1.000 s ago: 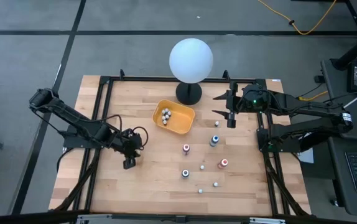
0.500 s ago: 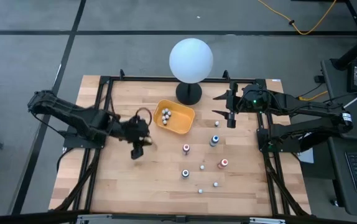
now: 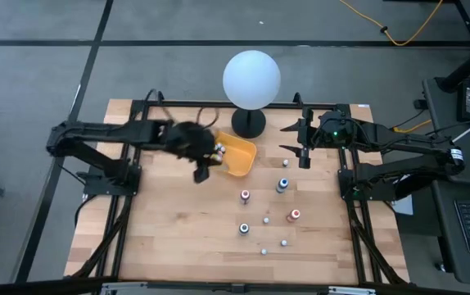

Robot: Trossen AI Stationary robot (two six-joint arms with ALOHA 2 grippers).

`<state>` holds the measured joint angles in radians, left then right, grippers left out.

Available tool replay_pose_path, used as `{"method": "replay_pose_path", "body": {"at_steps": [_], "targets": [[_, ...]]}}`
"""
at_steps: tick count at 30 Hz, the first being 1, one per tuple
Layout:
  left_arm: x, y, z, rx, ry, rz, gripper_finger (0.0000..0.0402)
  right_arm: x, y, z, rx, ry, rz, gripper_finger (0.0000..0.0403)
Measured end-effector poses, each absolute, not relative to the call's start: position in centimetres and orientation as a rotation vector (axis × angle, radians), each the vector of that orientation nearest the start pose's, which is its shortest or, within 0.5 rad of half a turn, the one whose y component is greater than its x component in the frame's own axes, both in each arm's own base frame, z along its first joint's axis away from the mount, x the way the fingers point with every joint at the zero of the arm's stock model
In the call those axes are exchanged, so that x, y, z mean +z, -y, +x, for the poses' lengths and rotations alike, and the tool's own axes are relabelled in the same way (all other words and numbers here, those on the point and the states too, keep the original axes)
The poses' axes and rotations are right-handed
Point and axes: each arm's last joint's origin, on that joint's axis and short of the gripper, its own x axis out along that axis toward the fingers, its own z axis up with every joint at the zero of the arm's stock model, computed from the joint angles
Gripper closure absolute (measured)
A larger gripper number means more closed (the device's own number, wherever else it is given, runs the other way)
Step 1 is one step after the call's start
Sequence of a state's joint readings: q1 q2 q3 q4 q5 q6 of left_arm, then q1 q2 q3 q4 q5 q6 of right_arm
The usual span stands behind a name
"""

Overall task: Pick & Place food coloring
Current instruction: Put the large yellow food coloring bottle into the yellow bin

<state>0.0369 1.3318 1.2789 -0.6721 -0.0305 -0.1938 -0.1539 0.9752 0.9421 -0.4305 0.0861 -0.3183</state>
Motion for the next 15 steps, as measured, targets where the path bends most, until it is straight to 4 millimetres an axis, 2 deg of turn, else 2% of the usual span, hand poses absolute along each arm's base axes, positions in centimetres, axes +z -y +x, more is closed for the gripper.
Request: {"method": "replay_pose_path", "body": {"at_steps": [3, 5, 8, 11, 15], "targets": [[35.0, -2.7, 30.6, 0.136, -0.727, -0.110, 0.0286, 33.1, 3.4, 20.2, -0.160, -0.498, -0.295, 0.0162], [34.8, -4.0, 32.1, 0.125, -0.748, -0.117, 0.0286, 33.1, 3.4, 20.2, -0.160, -0.498, -0.295, 0.0162], [32.8, -5.6, 33.5, 0.081, -0.811, -0.133, 0.0286, 33.1, 3.4, 20.2, -0.160, -0.498, -0.295, 0.0162], [30.4, -6.5, 34.6, 0.078, -0.878, -0.076, 0.0286, 33.1, 3.4, 20.2, -0.160, -0.499, -0.296, 0.0162], [28.3, -7.7, 36.6, 0.062, -0.850, -0.051, 0.0286, 33.1, 3.4, 20.2, -0.160, -0.499, -0.295, 0.0162]]}}
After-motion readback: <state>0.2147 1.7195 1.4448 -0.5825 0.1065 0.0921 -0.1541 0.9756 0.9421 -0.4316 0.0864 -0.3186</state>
